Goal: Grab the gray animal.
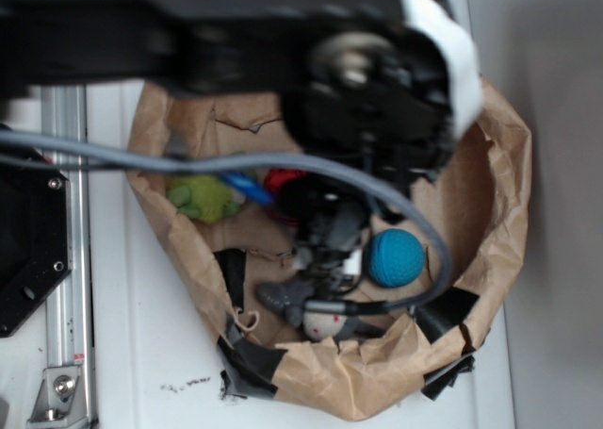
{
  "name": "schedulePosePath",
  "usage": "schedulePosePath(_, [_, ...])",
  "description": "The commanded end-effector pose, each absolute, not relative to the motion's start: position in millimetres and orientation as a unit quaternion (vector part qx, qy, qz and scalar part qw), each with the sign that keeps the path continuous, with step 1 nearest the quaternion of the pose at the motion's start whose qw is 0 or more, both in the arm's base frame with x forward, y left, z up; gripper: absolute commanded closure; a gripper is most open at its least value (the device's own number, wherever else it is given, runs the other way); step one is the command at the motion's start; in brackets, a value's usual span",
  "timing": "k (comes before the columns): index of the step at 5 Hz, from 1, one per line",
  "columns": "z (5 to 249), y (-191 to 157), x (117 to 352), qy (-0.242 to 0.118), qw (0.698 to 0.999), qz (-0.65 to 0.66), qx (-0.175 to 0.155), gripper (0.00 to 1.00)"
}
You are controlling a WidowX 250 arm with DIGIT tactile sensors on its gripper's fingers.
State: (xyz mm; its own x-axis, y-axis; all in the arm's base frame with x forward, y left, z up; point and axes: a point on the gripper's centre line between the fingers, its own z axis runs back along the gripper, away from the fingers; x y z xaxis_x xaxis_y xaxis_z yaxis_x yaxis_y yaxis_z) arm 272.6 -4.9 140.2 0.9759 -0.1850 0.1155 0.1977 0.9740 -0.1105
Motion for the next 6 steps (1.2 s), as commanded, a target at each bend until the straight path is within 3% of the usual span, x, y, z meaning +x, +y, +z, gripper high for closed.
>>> schedulePosePath(1, [132.1,-38.3,260.0,-0.090,0.947,-0.304,-0.054,0.00])
schedulePosePath(3, [107.4,-20.8,271.2,-0.063,0.955,-0.285,-0.046,0.00])
schedulePosePath(4, [88.9,-20.2,286.3,-0.041,0.960,-0.267,-0.071,0.00])
schedulePosePath(5, [77.8,-47.0,280.6,0.009,0.949,-0.288,-0.126,0.00])
schedulePosePath(6, [83.0,-74.5,262.5,0.009,0.937,-0.325,-0.124,0.00])
